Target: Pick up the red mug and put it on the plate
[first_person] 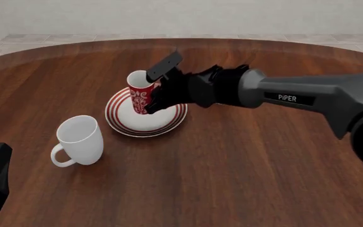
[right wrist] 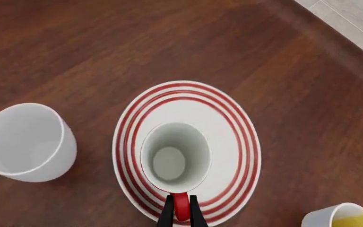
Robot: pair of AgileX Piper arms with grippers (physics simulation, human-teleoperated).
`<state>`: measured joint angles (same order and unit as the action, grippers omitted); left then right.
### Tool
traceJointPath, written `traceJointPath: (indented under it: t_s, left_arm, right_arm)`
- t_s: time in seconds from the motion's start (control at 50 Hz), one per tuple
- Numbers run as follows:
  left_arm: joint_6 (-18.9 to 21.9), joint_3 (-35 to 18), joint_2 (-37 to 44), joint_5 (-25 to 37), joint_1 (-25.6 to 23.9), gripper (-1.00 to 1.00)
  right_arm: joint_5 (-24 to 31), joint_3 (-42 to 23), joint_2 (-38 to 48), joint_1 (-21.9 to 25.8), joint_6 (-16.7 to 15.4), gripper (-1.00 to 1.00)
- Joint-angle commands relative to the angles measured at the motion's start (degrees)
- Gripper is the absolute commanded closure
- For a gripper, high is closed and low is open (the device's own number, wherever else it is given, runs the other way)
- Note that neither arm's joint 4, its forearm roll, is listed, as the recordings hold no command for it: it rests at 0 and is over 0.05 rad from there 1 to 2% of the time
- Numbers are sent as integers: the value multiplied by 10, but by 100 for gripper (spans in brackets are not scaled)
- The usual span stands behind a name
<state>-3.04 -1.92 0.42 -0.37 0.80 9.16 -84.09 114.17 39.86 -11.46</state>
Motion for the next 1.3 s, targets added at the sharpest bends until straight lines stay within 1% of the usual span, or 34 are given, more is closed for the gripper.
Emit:
traceJointPath:
  t_s: [0.02,0.18,0.94,1.02,1.28,1.3]
  left_arm:
    - [-1,-1,0,1,1,-100]
    - [-1,-2,0,2,1,-100]
    - [-2,-1,0,1,2,-100]
    - [-2,-1,1,1,1,-100]
    - [-4,-3,-1,6,1,-100]
    - [-5,-4,-1,7,2,-100]
  right_arm:
    - [-9,0,7,5,10,100]
    - [-13,-2,10,6,17,100]
    - [-19,-9,35,6,18,100]
    - [-17,-16,41,0,18,100]
    - [-15,-27,52,5,18,100]
    - [-14,-32,55,-1,17,100]
